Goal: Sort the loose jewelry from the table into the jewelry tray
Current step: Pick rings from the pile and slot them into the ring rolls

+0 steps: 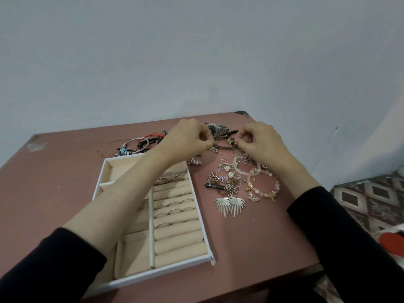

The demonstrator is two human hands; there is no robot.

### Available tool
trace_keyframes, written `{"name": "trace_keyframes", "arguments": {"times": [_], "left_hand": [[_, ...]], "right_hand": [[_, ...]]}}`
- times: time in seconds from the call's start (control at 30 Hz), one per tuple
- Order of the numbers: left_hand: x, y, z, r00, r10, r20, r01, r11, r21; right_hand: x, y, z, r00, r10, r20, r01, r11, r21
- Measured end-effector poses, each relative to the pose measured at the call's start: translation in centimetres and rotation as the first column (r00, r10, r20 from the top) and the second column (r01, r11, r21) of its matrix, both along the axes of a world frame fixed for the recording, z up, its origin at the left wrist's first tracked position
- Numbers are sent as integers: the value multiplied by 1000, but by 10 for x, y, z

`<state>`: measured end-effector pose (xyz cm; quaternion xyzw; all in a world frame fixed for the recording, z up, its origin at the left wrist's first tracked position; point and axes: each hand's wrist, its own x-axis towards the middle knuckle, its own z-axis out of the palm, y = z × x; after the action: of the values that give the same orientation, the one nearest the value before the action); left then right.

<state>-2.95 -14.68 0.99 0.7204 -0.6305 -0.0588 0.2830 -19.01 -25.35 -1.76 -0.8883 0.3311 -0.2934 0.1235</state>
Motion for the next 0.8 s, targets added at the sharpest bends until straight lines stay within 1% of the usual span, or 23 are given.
{"name": "trace_keyframes", "arguments": {"times": [0.1,0.2,0.37,0.5,0.57,0.7,0.8], "left_hand": [[0,3,1,1000,-9,-2,9,1000,-2],[2,6,0,1000,-13,-22,12,1000,-14],[4,18,-2,998,1,-56,-4,999,-43],[6,33,0,997,17,-79,-19,999,-35],[5,44,1,998,29,-61,-32,999,-36],[2,71,6,996,54,-75,-58,997,-53],[0,95,9,994,42,-98,-46,998,-38]], "right_hand": [[1,5,2,984,41,173,-66,987,144],[2,8,3,969,53,241,-108,969,222],[2,9,5,961,76,266,-164,932,323],[2,17,7,950,121,286,-233,887,400],[4,22,9,952,116,283,-229,882,413],[6,45,17,951,123,283,-236,882,407],[6,71,23,925,166,341,-304,863,404]]}}
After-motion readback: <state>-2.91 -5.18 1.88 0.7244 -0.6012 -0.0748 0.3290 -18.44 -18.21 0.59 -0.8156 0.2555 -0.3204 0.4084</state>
